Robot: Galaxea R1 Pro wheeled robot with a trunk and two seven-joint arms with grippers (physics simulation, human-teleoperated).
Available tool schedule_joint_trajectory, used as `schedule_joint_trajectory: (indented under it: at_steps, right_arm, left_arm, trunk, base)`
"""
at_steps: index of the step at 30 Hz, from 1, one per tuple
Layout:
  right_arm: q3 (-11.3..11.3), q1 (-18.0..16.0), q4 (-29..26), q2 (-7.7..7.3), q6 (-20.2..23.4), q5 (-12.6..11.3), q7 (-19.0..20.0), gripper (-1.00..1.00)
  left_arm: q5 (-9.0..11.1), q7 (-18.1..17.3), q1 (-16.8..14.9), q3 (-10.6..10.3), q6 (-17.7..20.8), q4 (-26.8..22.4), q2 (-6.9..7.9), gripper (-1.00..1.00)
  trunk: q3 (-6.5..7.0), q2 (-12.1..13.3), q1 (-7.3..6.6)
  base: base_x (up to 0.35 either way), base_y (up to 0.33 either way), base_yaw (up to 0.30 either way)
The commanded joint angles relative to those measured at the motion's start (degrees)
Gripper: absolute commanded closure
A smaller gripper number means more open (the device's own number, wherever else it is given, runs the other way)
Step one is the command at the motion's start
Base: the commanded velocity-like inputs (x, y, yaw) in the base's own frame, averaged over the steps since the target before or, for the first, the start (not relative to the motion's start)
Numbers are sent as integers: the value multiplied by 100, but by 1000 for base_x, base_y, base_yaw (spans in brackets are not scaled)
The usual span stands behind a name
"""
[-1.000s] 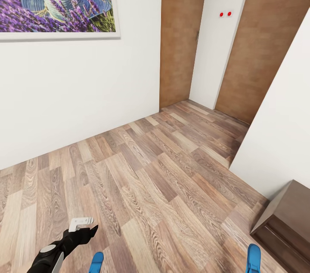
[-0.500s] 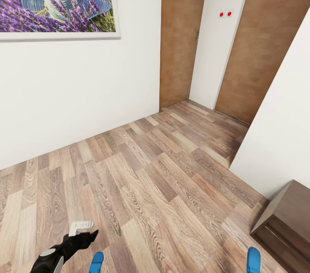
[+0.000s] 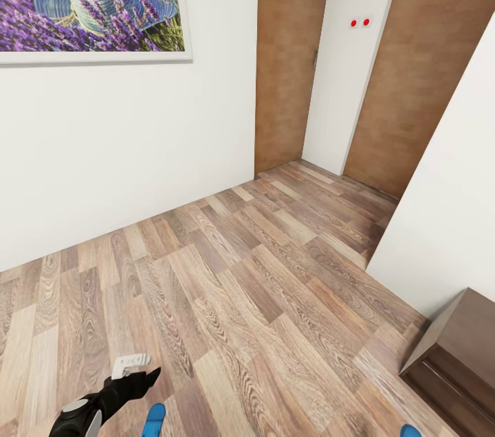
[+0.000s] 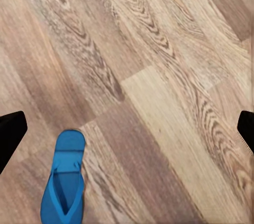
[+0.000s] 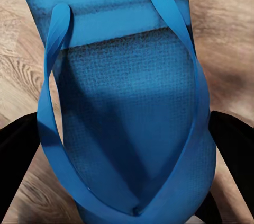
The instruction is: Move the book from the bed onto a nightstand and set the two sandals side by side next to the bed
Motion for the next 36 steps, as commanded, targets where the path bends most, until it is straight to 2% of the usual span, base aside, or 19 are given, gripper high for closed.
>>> schedule_joint_trajectory:
  at_steps: [1, 4, 17, 18, 20, 23, 24, 26, 28, 32, 36]
  right_arm:
    - [7, -2, -12, -6, 51, -60, 30, 100]
    - [9, -2, -33, -9, 144, -59, 37, 100]
    - [-14, 6, -48, -81, 546, -63, 326, 100]
    - [-28, 6, -171, -98, 1361, -62, 1582, 100]
    - [-35, 6, -492, -116, 1645, -62, 1670, 100]
    - [-39, 6, -1617, -122, 2804, -62, 1739, 100]
    - [-38, 6, -1829, -121, 3032, -61, 1742, 100]
    - [-32, 6, -2818, -118, 3963, -58, 1739, 100]
    - [-22, 3, -3823, -113, 4679, -57, 1732, 100]
    - [-14, -9, -4453, -109, 4992, -57, 1729, 100]
    - [-9, -17, -4646, -112, 5077, -62, 1733, 100]
  left_arm:
    - [75, -26, -2, 15, 51, -6, -2, -100]
    - [171, -26, -2, 20, 51, -5, 1, -100]
    - [177, -26, -2, 25, 47, 1, 4, -100]
    - [177, -26, -2, 25, 45, 2, 4, -100]
    - [177, -26, -2, 25, 44, 3, 4, -100]
    - [177, -26, -2, 19, 43, 4, 4, -100]
    - [177, -26, -2, 19, 43, 4, 4, -100]
    - [177, -30, -2, 17, 42, 4, 4, -100]
    - [177, -31, -2, 17, 42, 4, 4, -100]
    - [177, -32, -2, 12, 42, 4, 4, -100]
    - [177, -34, -2, 9, 42, 4, 4, -100]
  trunk:
    - [-5, -2, -1]
    - [-5, -2, -1]
    - [-5, -2, -1]
    - [-5, -2, -1]
    - [-5, -2, -1]
    - [-5, -2, -1]
    - [-5, -2, -1]
    - [-5, -2, -1]
    - [-5, -2, -1]
    - [-5, -2, -1]
    - [-5, -2, -1]
  base:
    - [0, 0, 0]
    - [0, 0, 0]
    - [0, 0, 0]
    - [0, 0, 0]
    - [0, 0, 0]
    - [0, 0, 0]
    - [0, 0, 0]
    - [0, 0, 0]
    - [0, 0, 0]
    - [0, 0, 0]
    - [0, 0, 0]
